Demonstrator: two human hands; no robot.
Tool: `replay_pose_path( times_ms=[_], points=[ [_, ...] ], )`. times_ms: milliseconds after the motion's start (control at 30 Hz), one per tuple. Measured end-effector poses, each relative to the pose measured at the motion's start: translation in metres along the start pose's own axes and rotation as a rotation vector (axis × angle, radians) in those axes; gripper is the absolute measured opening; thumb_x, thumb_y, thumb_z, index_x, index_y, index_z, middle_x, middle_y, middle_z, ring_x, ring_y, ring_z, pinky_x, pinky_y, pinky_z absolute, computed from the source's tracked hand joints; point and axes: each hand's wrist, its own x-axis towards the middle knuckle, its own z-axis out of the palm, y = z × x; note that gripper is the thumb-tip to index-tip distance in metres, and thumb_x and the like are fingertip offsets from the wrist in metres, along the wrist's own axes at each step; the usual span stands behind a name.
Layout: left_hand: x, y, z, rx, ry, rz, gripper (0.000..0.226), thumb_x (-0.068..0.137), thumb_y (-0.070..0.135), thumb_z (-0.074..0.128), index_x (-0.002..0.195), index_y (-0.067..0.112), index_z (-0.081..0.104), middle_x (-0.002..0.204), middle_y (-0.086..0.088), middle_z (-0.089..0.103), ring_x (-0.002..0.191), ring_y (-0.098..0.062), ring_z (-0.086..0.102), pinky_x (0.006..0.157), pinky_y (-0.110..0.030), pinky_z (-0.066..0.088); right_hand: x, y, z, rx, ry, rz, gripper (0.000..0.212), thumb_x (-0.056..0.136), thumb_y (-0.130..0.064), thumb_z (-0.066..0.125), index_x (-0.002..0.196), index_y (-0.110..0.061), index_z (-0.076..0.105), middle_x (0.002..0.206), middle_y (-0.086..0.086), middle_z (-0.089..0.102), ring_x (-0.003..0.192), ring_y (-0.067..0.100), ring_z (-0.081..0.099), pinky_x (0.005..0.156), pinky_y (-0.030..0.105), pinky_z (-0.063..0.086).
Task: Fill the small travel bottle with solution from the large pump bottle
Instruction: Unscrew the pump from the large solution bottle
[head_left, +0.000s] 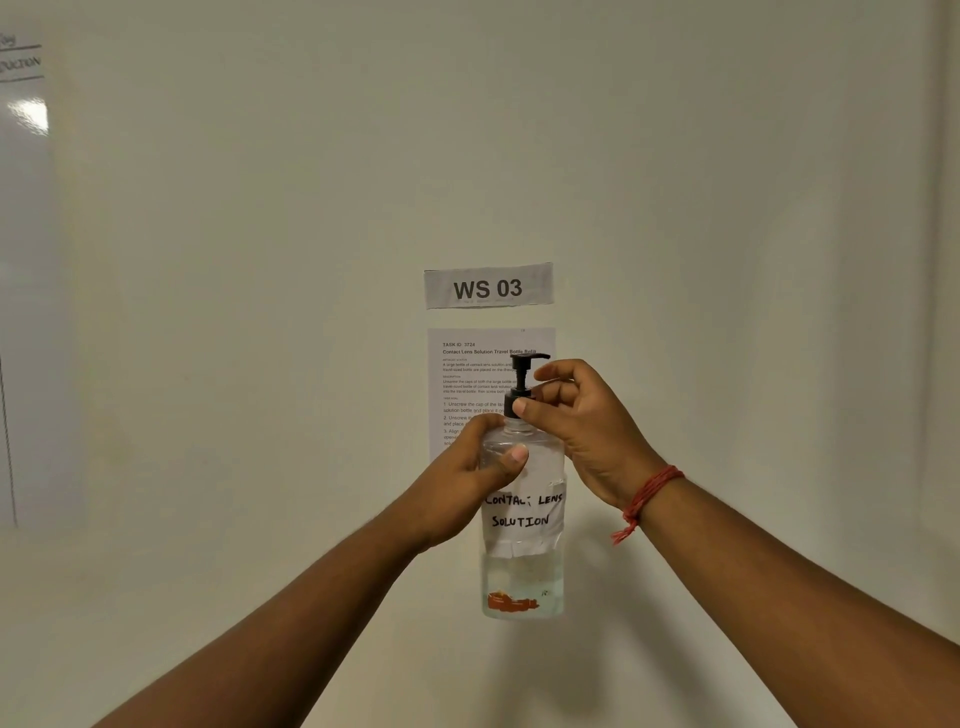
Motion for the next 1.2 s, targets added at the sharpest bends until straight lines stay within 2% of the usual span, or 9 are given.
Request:
replay_pose_path(
  times_ms=[267, 400, 500, 600, 767, 900, 1033, 1200],
  points=[
    [0.002, -0.001, 0.002, -0.009, 0.005, -0.011, 0.064, 0.086, 0.057, 0.059, 0.141, 0.026, 0.043, 0.127, 0.003, 0.068, 0.114, -0.013, 0.068, 0.104, -0.047, 0.054, 0.001, 0.002, -0.003, 0.037, -0.006, 0.011, 0.027, 0.086, -0.003, 0.068, 0.108, -0.007, 0.053, 0.1, 0.013, 0.072, 0.097, 0.028, 0.071, 0.084, 0.041, 0.057],
    [0.004, -0.002, 0.001, -0.008, 0.009, -0.006, 0.067, 0.085, 0.062, 0.061, 0.14, 0.028, 0.044, 0.127, 0.004, 0.069, 0.114, -0.013, 0.069, 0.104, -0.05, 0.053, 0.002, 0.002, -0.004, 0.028, -0.007, 0.006, 0.034, 0.083, -0.007, 0.073, 0.112, -0.009, 0.054, 0.107, 0.016, 0.068, 0.1, 0.03, 0.069, 0.087, 0.042, 0.057],
    [0.005, -0.001, 0.002, -0.008, 0.007, -0.003, 0.075, 0.081, 0.067, 0.062, 0.142, 0.027, 0.043, 0.127, 0.003, 0.069, 0.115, -0.014, 0.069, 0.104, -0.05, 0.053, 0.004, 0.002, -0.004, 0.008, 0.004, -0.012, 0.036, 0.08, -0.008, 0.077, 0.108, -0.009, 0.054, 0.103, 0.019, 0.063, 0.094, 0.027, 0.066, 0.084, 0.039, 0.058],
    [0.006, -0.001, 0.002, -0.001, 0.01, 0.001, 0.07, 0.085, 0.061, 0.061, 0.142, 0.026, 0.043, 0.128, 0.002, 0.068, 0.114, -0.015, 0.069, 0.104, -0.05, 0.053, 0.005, 0.004, -0.004, -0.005, 0.013, -0.017, 0.033, 0.08, -0.008, 0.077, 0.104, -0.01, 0.054, 0.106, 0.027, 0.063, 0.098, 0.036, 0.067, 0.086, 0.045, 0.058],
    [0.007, 0.0, 0.002, -0.006, 0.005, -0.004, 0.063, 0.088, 0.055, 0.059, 0.141, 0.025, 0.043, 0.127, 0.002, 0.068, 0.113, -0.014, 0.069, 0.104, -0.048, 0.053, 0.006, 0.003, -0.004, 0.019, 0.005, -0.009, 0.024, 0.086, -0.003, 0.068, 0.103, -0.01, 0.053, 0.099, 0.015, 0.07, 0.099, 0.031, 0.069, 0.083, 0.04, 0.058],
    [0.008, 0.0, 0.001, -0.011, 0.005, -0.004, 0.062, 0.088, 0.055, 0.059, 0.141, 0.026, 0.043, 0.126, 0.003, 0.069, 0.113, -0.014, 0.07, 0.103, -0.049, 0.054, 0.006, 0.001, -0.004, 0.034, -0.007, 0.005, 0.029, 0.087, -0.003, 0.067, 0.111, -0.009, 0.051, 0.104, 0.013, 0.071, 0.098, 0.028, 0.07, 0.085, 0.042, 0.057],
    [0.01, 0.0, 0.001, -0.016, 0.005, -0.003, 0.062, 0.088, 0.055, 0.06, 0.14, 0.026, 0.044, 0.125, 0.002, 0.069, 0.113, -0.015, 0.07, 0.103, -0.05, 0.054, 0.006, 0.0, -0.003, -0.008, 0.002, -0.015, 0.039, 0.081, -0.01, 0.076, 0.112, -0.011, 0.052, 0.11, 0.02, 0.065, 0.102, 0.033, 0.068, 0.087, 0.044, 0.058],
    [0.01, -0.001, 0.002, -0.009, 0.0, -0.007, 0.065, 0.087, 0.057, 0.06, 0.141, 0.026, 0.043, 0.127, 0.002, 0.068, 0.113, -0.015, 0.069, 0.104, -0.049, 0.053, 0.007, 0.001, -0.004, -0.029, -0.001, -0.008, 0.033, 0.085, -0.008, 0.072, 0.11, -0.01, 0.051, 0.104, 0.017, 0.069, 0.096, 0.029, 0.071, 0.084, 0.041, 0.058]
  ],
)
